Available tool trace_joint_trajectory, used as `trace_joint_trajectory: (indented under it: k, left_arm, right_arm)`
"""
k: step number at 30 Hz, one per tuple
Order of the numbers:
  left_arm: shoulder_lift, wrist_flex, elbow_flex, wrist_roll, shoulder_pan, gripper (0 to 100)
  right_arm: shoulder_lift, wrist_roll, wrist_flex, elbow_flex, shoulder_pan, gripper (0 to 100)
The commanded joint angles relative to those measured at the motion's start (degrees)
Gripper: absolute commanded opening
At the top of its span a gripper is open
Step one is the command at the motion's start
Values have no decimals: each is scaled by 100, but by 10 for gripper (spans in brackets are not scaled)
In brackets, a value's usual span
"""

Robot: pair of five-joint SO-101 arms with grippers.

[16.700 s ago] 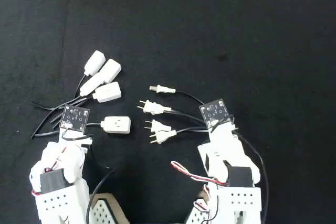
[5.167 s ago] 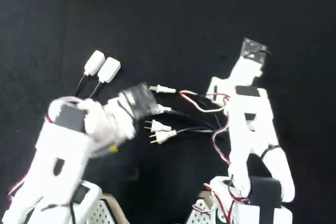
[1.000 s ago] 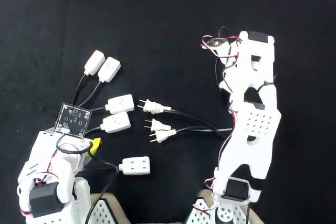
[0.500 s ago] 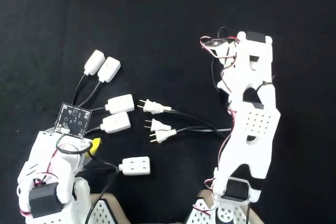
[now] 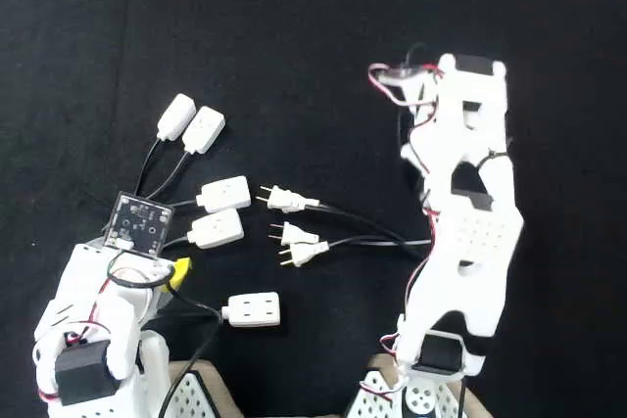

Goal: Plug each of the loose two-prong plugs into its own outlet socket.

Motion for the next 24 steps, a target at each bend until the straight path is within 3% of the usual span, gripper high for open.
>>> trace_joint_trajectory:
  k: [1,6,13,17,20,24]
  left_arm:
    - [18,-62,-48,62,576,364]
    - [18,-492,-22,229,963,364]
    - [18,-1415,-40,1732,1086,364]
    - [18,-1679,22,2558,1868,364]
    - [18,-2180,242,2699,2440,364]
    - [18,-3262,936,2716,2554,364]
  right_arm:
    - [-1516,-255,229,13,-431,11]
    - [-3389,-466,141,418,-1600,11]
    - [-5270,-1837,-132,655,-3130,11]
    - [-5736,-3174,-967,1578,-3798,11]
    - [-5982,-3305,-1934,2651,-4457,11]
    - [-6440,-3886,-2831,3899,-5310,11]
